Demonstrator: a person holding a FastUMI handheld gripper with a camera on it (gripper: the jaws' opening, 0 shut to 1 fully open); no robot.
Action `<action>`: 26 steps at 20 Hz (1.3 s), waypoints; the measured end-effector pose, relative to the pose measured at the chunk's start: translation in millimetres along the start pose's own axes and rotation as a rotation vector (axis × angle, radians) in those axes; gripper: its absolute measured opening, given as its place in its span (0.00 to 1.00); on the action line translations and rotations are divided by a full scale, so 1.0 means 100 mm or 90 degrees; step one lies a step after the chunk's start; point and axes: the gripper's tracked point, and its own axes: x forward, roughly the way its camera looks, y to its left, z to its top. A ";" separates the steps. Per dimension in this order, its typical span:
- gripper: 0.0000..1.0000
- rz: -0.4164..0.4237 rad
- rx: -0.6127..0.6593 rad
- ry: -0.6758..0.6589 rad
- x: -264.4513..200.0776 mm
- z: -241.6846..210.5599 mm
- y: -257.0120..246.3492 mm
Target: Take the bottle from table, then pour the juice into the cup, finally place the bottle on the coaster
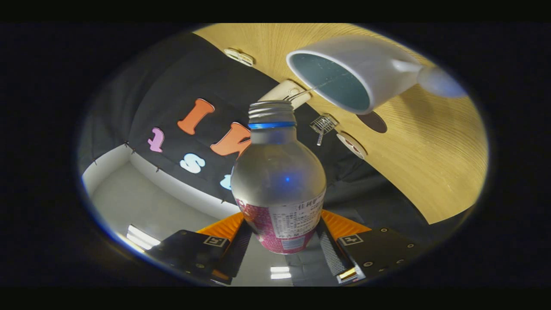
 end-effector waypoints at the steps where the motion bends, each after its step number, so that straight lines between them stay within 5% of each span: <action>1: 0.78 0.001 0.001 0.001 0.00 -0.02 0.01; 11: 0.78 0.000 0.003 0.001 0.01 0.00 -0.01; 16: 0.78 -0.043 -0.055 -0.026 0.00 0.12 -0.21; 26: 0.78 -0.140 -0.338 -0.109 -0.12 0.50 -0.33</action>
